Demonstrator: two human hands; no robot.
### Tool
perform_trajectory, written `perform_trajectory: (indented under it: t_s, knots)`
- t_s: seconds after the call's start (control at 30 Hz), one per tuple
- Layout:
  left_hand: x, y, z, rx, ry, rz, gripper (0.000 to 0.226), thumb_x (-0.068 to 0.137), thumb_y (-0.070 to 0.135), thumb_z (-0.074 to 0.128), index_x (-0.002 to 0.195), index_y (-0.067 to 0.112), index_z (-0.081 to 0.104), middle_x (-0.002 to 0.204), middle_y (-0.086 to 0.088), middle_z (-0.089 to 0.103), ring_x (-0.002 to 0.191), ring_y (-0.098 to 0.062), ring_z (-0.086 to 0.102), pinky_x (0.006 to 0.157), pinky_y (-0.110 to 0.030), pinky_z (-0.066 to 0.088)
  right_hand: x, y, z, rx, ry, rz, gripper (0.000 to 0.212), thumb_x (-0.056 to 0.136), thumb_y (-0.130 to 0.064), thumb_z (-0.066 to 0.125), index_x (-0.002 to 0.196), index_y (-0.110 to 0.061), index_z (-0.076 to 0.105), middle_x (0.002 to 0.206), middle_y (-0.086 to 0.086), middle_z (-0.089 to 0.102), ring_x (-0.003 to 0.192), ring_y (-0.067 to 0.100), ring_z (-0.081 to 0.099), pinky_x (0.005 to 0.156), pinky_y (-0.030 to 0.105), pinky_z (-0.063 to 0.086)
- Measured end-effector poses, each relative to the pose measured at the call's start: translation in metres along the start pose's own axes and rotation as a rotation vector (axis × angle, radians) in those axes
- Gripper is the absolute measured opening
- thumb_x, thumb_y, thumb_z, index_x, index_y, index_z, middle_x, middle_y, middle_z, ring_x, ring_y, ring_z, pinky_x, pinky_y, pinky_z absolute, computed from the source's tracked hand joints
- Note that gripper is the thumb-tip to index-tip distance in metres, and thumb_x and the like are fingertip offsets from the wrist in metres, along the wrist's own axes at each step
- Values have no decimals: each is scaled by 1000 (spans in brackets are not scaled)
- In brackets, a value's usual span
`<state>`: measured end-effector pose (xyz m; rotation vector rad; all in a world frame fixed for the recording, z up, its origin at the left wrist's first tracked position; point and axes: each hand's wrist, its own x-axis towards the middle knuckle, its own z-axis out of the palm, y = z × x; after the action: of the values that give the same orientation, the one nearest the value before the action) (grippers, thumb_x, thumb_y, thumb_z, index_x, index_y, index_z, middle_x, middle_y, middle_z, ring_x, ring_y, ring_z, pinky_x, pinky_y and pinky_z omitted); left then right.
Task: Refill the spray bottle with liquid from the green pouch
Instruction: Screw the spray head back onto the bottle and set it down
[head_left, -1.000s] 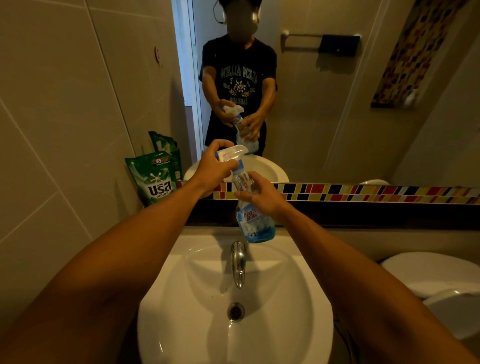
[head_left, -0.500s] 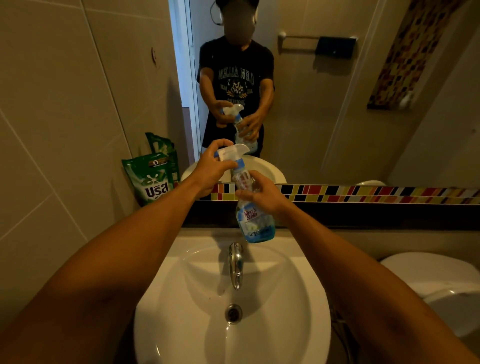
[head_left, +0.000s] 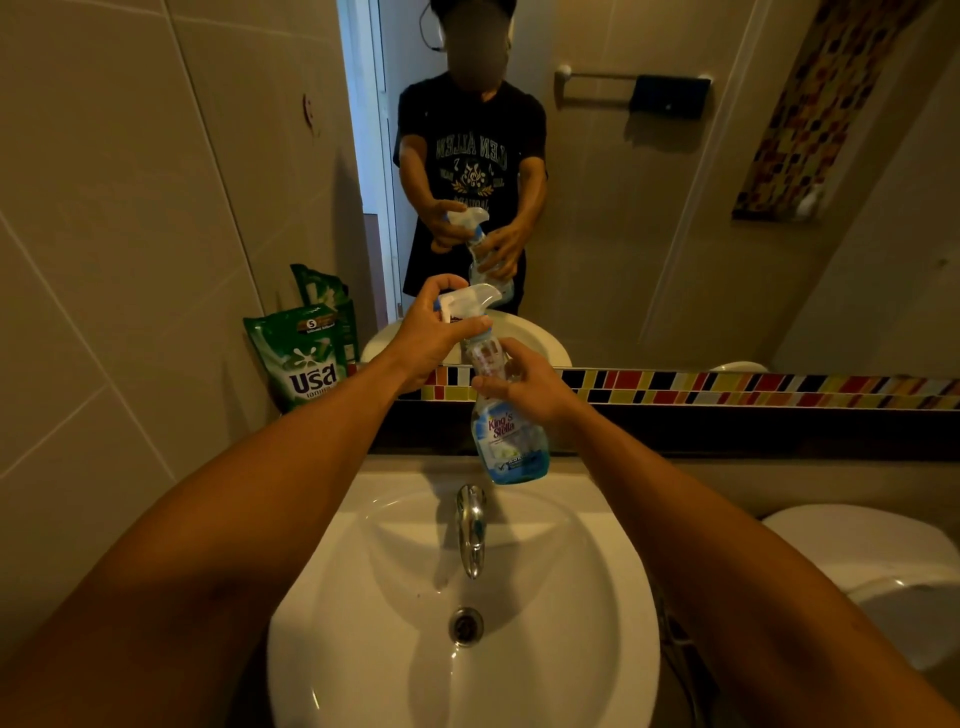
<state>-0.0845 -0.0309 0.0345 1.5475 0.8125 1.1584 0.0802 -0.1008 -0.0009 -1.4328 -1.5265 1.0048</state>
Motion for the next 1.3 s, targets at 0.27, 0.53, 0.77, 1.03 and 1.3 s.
perform_trajectory:
  t_s: [0.27, 0.53, 0.77, 1.03, 1.3]
  knots:
    - [-1, 1, -1, 14, 21, 6, 57, 83, -7, 72, 130, 13, 47, 112, 1, 55, 91, -15, 62, 59, -14, 54, 3, 1, 4, -9, 19, 26, 57, 93, -27, 78, 144, -24, 52, 125, 7, 71, 109, 29, 73, 98, 57, 60]
    - [-4, 1, -5, 29, 31, 52, 57, 80, 5, 81, 122, 21, 47, 117, -1, 57, 99, -17, 64, 69, -21, 58, 6, -4, 6, -26, 0, 14, 57, 93, -25, 78, 144, -26, 52, 127, 7, 71, 108, 28, 73, 97, 55, 60]
    - [-4, 3, -4, -3, 13, 30, 60, 83, -3, 74, 131, 17, 45, 117, 1, 57, 97, -16, 66, 68, -20, 58, 9, -4, 6, 3, 5, 6, 51, 94, -25, 77, 140, -25, 54, 121, 6, 72, 105, 27, 75, 96, 53, 61]
    - [-2, 4, -7, 48, 36, 81, 60, 80, -2, 77, 128, 19, 48, 121, -2, 59, 97, -14, 67, 70, -21, 58, 13, -5, 7, 26, 23, -30, 53, 94, -22, 77, 141, -20, 53, 125, 7, 73, 109, 27, 74, 97, 52, 61]
    - [-1, 6, -10, 53, 9, 70, 57, 82, 5, 78, 127, 19, 46, 119, -1, 57, 92, -14, 70, 71, -23, 59, 15, -5, 6, 50, 0, -51, 53, 93, -22, 79, 140, -21, 54, 123, 5, 72, 107, 25, 74, 95, 50, 62]
